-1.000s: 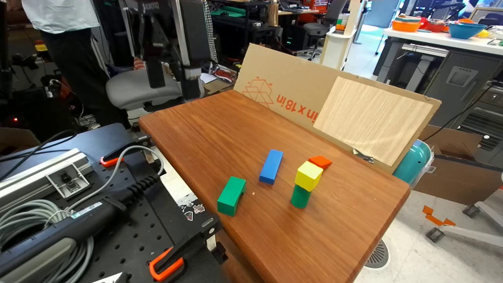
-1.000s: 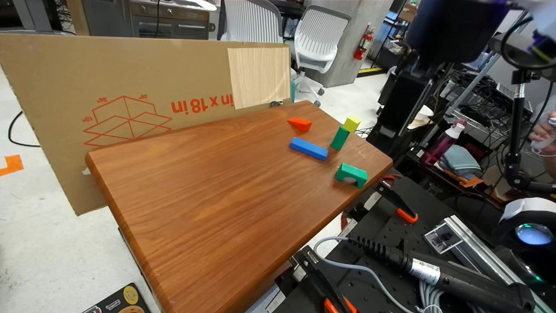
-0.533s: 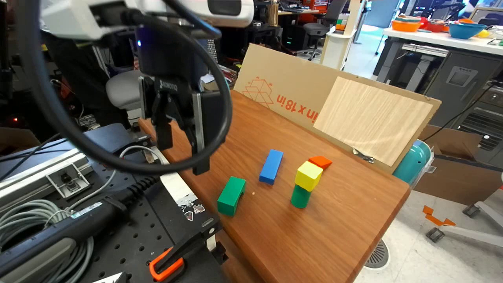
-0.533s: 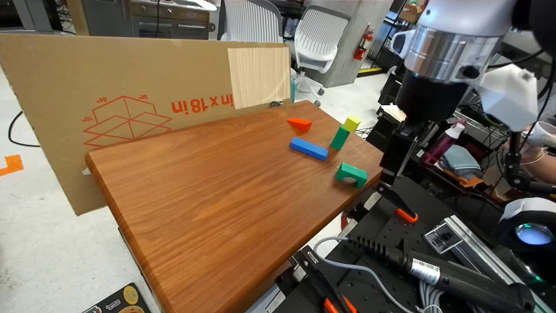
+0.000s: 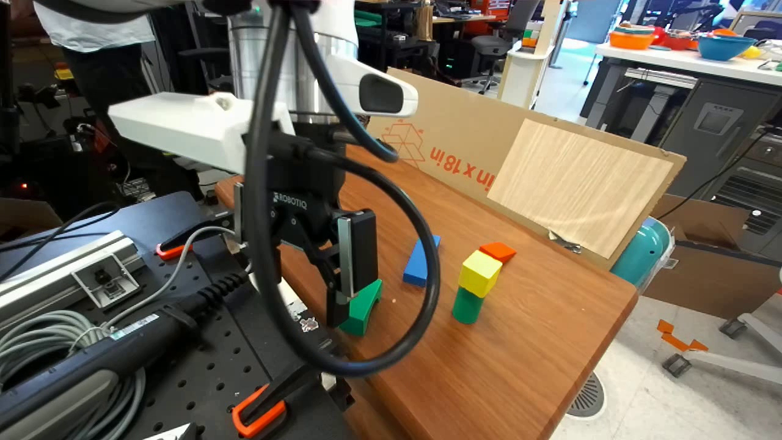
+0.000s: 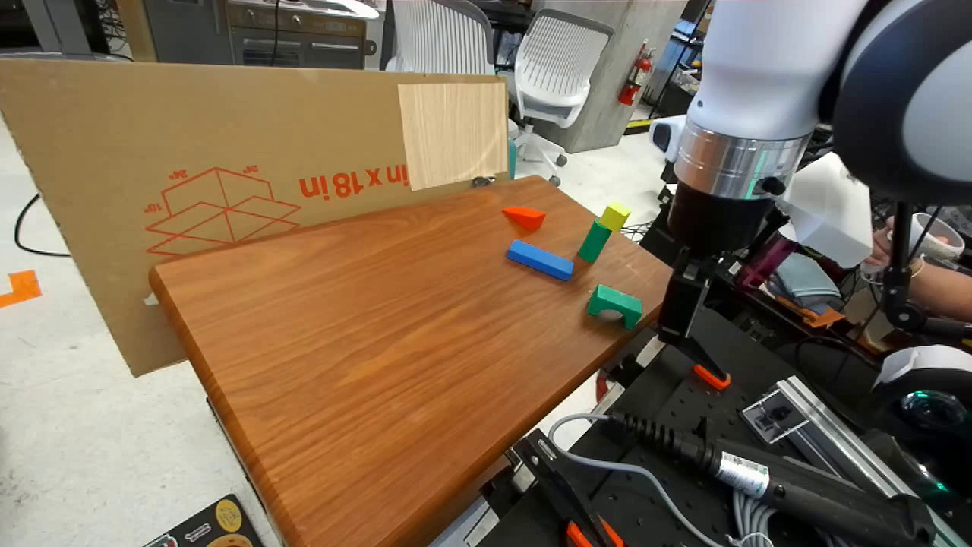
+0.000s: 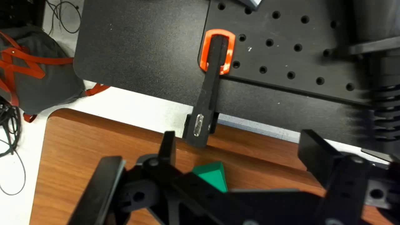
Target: Move the green block on the left to the left
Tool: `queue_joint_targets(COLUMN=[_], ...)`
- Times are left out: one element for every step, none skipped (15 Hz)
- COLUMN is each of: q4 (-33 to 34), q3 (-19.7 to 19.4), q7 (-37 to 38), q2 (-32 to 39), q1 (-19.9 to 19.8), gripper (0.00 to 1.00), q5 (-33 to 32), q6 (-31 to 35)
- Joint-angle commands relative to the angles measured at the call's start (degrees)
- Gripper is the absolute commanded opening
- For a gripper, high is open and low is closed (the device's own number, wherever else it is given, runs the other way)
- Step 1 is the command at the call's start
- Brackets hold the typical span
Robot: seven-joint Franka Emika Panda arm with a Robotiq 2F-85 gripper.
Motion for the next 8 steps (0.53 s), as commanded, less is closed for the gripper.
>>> queue_joint_targets(q4=[3.37,4.11,4.88,5.57,6.39,7.08,7.94,8.75], q3=[-2.15,-2.52,-2.94,-3.26,-3.54,-3.77,-3.77,-3.71], q7=[-1.87,-2.32,-2.61,-3.12,-3.60,-4.08,-4.75,-5.20], q2=[4.82,5.80,7.00,8.16,9.40,10.51,11.79,12.76], q1=[0.54,0.56,0.54,0.50,0.53,0.56,0.52,0.61], gripper=[1.00,1.00,1.00,1.00,1.00,1.00,1.00,1.00], q5=[-2.92,-3.08,-3.31,-3.07,-2.76,-2.28,-1.58,-1.06], q6=[2.40,2.55,3.11,3.61,4.02,4.48,4.91,5.06])
